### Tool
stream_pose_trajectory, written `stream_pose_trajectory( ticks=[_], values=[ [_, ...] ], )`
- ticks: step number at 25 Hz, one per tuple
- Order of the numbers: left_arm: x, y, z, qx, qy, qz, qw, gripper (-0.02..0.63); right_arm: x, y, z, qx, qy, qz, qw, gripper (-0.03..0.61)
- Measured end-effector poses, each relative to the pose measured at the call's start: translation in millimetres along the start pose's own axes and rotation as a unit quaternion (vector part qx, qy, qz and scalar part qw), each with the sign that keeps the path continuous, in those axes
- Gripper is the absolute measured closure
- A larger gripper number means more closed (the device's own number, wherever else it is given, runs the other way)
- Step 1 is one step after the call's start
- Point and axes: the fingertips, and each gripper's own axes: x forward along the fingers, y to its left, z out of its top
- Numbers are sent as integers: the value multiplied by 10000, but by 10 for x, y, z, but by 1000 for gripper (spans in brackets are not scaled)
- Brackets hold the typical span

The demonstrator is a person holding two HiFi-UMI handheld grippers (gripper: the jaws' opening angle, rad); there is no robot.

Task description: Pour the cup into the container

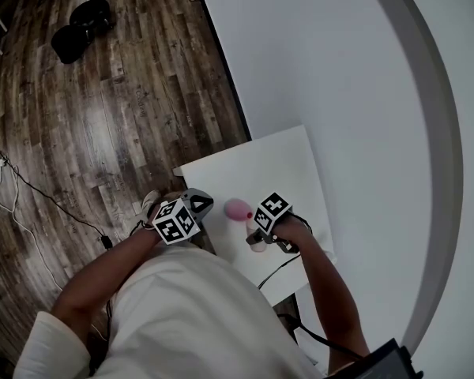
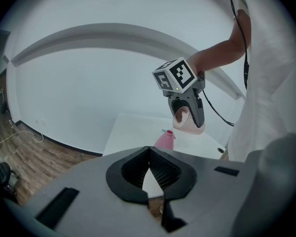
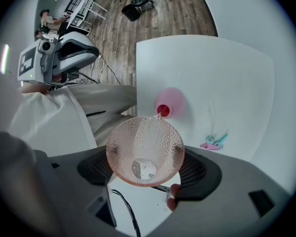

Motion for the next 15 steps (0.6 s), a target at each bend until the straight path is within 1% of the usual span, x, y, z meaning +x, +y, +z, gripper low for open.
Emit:
stream_pose_trajectory(
  ticks=[15],
  values=[
    [16,29,4,-76,-18,25,10000,603,-86,54,14,-60,111,69,9999,196]
  ],
)
